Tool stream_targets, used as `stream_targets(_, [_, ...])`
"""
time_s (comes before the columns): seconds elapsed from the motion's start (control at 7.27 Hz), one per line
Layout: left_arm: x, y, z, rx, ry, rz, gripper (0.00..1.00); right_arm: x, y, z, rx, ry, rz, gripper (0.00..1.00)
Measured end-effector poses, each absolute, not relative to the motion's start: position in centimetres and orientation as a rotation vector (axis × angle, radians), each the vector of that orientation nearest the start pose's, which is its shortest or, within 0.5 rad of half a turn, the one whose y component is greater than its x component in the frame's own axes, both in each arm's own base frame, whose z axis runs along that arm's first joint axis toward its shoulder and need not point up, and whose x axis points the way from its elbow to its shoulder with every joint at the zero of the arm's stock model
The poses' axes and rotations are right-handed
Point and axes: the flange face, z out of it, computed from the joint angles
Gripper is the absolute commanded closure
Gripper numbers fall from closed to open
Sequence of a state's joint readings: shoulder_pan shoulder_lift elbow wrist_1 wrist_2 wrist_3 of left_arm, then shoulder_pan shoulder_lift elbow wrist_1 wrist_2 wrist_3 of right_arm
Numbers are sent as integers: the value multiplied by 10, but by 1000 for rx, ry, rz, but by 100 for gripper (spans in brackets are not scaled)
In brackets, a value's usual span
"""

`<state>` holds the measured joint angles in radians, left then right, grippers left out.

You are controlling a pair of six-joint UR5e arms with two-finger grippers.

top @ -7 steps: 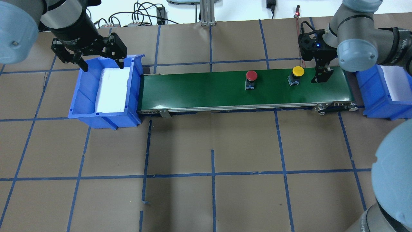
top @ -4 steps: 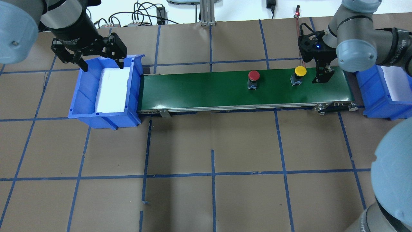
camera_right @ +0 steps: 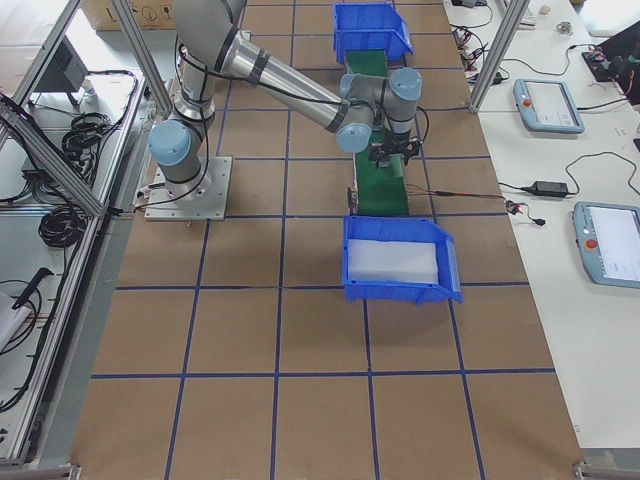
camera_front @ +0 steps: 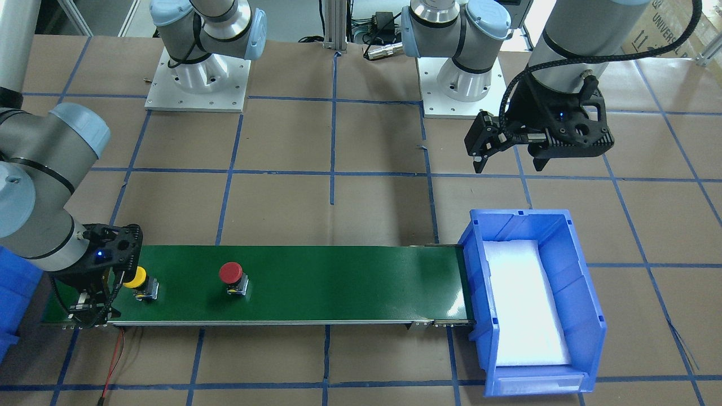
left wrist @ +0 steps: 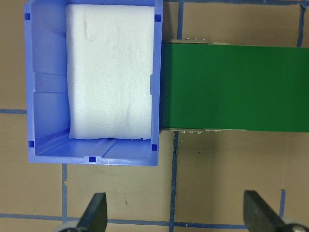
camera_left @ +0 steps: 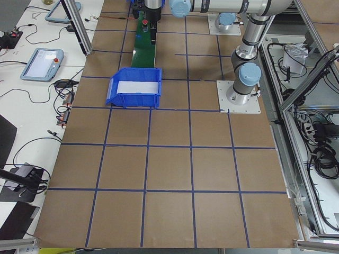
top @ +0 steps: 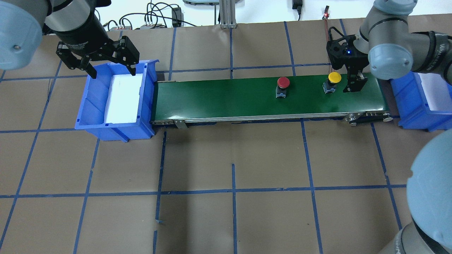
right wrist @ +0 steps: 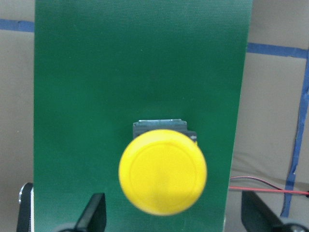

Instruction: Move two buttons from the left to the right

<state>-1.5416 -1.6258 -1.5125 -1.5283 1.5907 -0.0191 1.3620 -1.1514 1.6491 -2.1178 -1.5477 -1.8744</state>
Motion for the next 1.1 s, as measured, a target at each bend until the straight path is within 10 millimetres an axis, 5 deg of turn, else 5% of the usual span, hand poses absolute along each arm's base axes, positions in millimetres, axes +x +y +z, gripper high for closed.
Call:
stream_targets(0.69, [-116,-523,493,-75,3120,-72,0,4,-634,263,-2343,2123,-63,7])
stream_targets(0.83, [-116,-523,493,-76,3120,-71,0,4,-635,263,-2344,2122,-64,31])
stream_targets(1.1, [-117,-523,493,-75,3120,-72,0,4,-635,262,-2347,2118,-65,58])
